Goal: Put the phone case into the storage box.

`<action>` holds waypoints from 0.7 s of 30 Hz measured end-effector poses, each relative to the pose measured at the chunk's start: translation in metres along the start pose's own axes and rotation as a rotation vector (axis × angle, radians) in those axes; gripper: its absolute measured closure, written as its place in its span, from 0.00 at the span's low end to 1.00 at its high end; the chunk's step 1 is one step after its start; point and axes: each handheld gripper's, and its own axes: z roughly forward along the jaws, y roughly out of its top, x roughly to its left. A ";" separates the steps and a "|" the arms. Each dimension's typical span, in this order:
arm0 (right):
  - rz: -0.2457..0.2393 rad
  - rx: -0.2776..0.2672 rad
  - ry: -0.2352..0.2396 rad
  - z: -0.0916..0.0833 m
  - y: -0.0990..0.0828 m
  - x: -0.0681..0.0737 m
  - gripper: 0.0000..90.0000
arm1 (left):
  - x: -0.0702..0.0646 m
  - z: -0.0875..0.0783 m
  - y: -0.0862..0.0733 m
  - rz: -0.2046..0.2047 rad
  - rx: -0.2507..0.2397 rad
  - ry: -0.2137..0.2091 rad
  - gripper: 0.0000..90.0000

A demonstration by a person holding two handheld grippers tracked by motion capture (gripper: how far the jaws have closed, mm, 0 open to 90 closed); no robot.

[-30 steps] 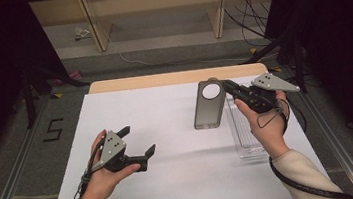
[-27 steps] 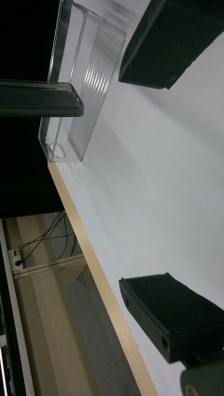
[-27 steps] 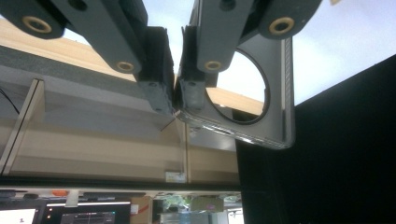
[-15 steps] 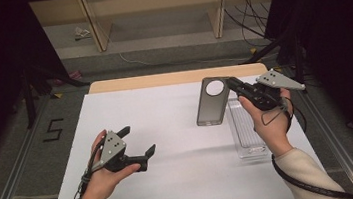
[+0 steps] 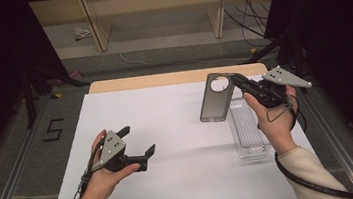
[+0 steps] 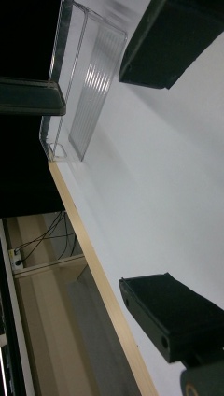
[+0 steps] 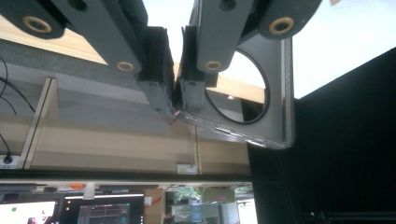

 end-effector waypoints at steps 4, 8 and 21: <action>0.001 -0.001 -0.008 -0.001 0.001 -0.003 0.94 | 0.000 0.000 0.000 0.000 0.001 0.000 0.03; 0.000 -0.006 -0.016 -0.003 0.002 -0.005 0.94 | 0.000 0.000 0.000 0.001 0.000 0.000 0.03; 0.001 -0.019 -0.048 -0.007 0.006 -0.014 0.94 | 0.000 0.000 0.000 -0.001 0.000 0.002 0.03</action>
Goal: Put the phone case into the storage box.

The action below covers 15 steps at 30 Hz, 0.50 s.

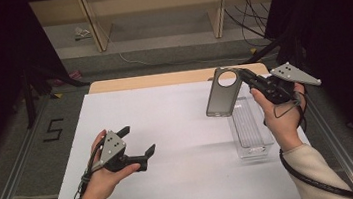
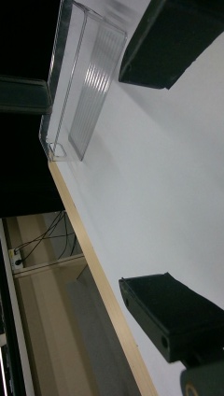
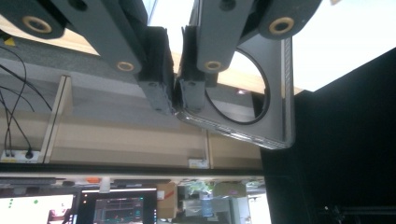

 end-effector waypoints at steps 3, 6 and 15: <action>0.003 -0.006 -0.007 -0.001 0.001 -0.003 0.94 | 0.000 0.000 0.000 0.002 -0.002 0.000 0.03; 0.001 -0.008 -0.015 -0.002 0.002 -0.005 0.94 | 0.000 0.000 0.000 0.002 -0.001 0.001 0.03; 0.000 -0.012 -0.032 -0.004 0.003 -0.010 0.94 | 0.000 0.000 0.000 0.001 -0.001 0.001 0.03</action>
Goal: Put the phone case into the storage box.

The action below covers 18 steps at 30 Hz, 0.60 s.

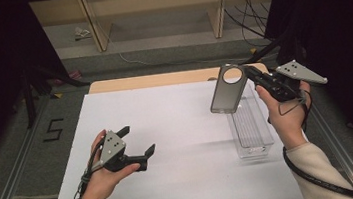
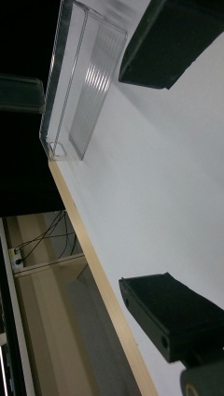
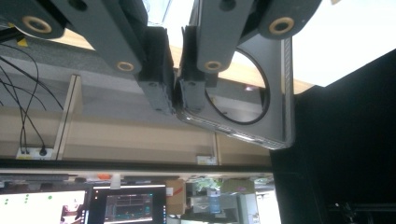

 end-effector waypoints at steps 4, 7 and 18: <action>-0.005 -0.002 -0.010 -0.001 0.001 -0.002 0.94 | 0.000 0.000 0.000 0.000 0.000 0.000 0.03; -0.003 -0.003 -0.017 -0.001 0.001 -0.005 0.94 | 0.000 0.000 0.000 0.000 0.000 0.001 0.03; -0.012 -0.007 -0.041 -0.003 0.002 -0.010 0.94 | 0.000 0.000 0.000 0.001 -0.002 0.003 0.03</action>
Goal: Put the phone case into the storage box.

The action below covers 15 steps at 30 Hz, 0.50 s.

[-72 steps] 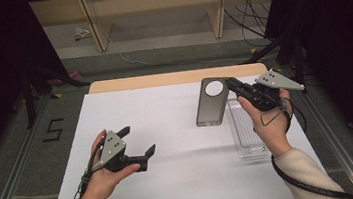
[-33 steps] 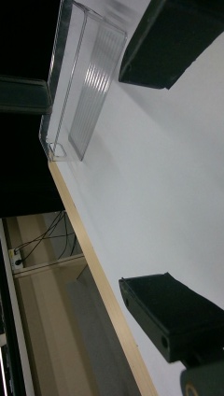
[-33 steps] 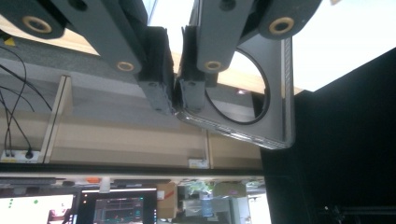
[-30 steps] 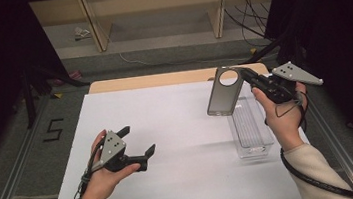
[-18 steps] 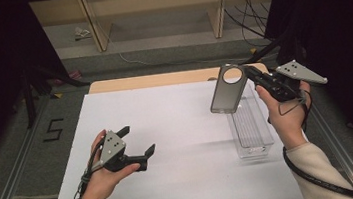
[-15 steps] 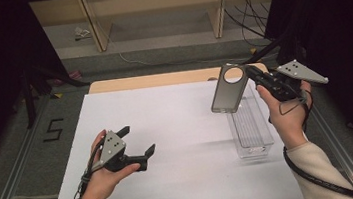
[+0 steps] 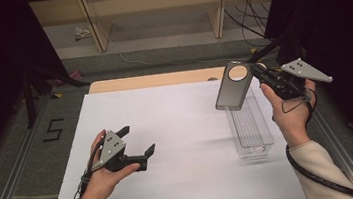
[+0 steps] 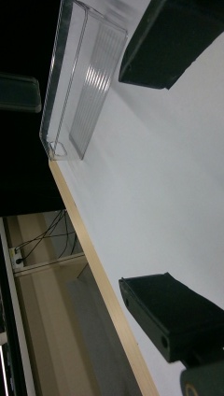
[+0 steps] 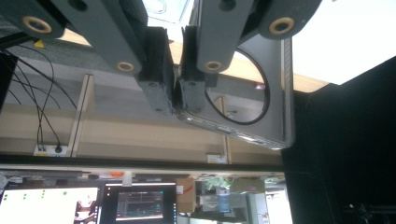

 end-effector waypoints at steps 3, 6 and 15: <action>-0.001 -0.001 -0.008 -0.001 0.001 -0.002 0.94 | 0.000 0.000 0.000 0.001 0.000 0.000 0.03; -0.008 -0.002 -0.017 -0.002 0.001 -0.005 0.94 | 0.000 0.000 0.000 0.000 0.000 0.000 0.03; -0.018 0.000 -0.039 -0.002 0.001 -0.010 0.94 | 0.000 0.000 0.000 -0.001 0.000 -0.001 0.03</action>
